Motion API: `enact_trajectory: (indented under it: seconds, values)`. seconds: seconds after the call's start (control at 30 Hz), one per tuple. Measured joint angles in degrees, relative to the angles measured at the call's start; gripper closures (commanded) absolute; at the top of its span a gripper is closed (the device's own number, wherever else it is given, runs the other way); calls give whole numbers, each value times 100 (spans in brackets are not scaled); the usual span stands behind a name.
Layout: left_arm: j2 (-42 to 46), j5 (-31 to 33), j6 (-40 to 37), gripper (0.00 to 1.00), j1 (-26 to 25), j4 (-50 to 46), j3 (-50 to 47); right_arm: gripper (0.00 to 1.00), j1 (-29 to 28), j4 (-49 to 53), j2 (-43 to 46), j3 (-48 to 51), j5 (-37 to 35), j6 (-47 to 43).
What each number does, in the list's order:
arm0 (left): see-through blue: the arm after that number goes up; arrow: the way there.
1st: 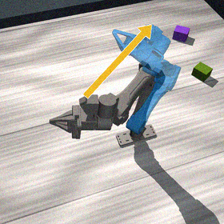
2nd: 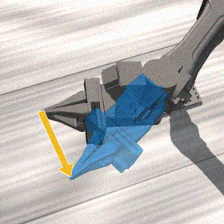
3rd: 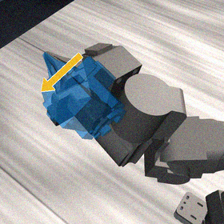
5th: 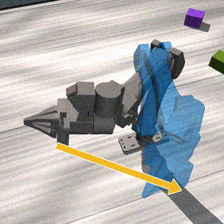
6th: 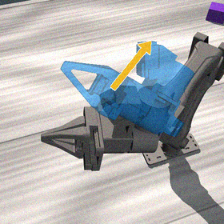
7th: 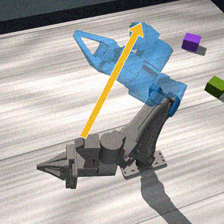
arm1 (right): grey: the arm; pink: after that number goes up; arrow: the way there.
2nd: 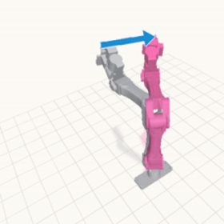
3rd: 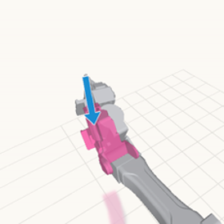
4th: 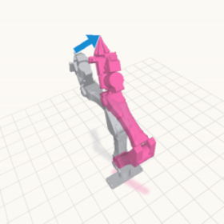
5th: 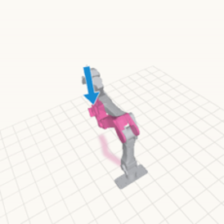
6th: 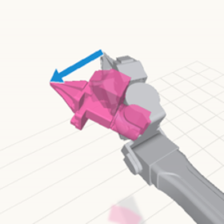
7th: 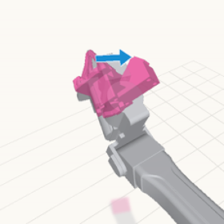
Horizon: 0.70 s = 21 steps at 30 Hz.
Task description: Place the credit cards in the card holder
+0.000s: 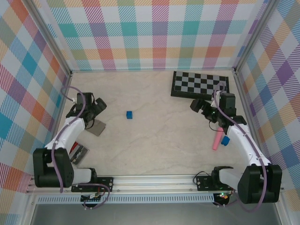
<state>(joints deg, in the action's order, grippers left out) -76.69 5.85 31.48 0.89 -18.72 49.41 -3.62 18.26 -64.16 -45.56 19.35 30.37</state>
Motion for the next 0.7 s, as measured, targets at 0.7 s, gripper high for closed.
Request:
enact_trajectory:
  seconds: [0.7]
  values:
    - [-831,-1572,192,13,98,616,-721,2,-949,994,-116,61,-31,529]
